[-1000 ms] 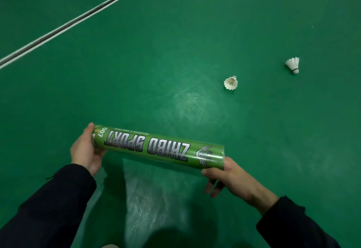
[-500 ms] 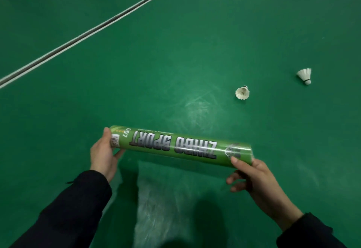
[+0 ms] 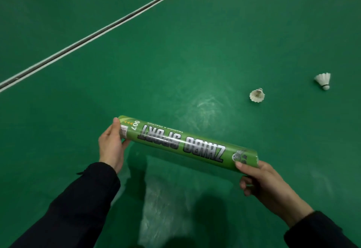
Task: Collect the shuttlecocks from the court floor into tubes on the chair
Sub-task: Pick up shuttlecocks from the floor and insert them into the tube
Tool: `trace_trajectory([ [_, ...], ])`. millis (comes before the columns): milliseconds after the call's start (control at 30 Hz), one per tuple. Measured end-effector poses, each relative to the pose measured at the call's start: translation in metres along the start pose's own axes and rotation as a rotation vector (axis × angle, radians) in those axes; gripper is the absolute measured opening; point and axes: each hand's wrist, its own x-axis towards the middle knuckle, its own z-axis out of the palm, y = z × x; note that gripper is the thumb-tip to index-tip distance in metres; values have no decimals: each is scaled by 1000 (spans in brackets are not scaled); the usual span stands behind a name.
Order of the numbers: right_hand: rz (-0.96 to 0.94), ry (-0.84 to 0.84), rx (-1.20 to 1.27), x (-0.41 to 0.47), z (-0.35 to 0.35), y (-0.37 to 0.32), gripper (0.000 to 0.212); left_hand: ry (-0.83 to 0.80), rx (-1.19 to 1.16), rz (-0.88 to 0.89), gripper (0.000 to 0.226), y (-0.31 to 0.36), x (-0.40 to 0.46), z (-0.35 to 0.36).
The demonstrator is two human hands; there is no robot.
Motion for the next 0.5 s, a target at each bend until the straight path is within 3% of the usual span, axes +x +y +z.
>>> trace_trajectory([
  [100,-30,-14,37,-4,12,-10,29,21,-174,-42,44,1,-1,0],
  [200,-65,-34,54,-4,25,-25,31,-92,-366,-243,43,-1,-21,20],
  [367,-71,-52,41,-13,33,-52,19,-479,-298,-494,13,-1,-74,72],
  [500,-91,-59,76,-4,3,-55,18,-590,-243,-534,11,-6,-76,103],
])
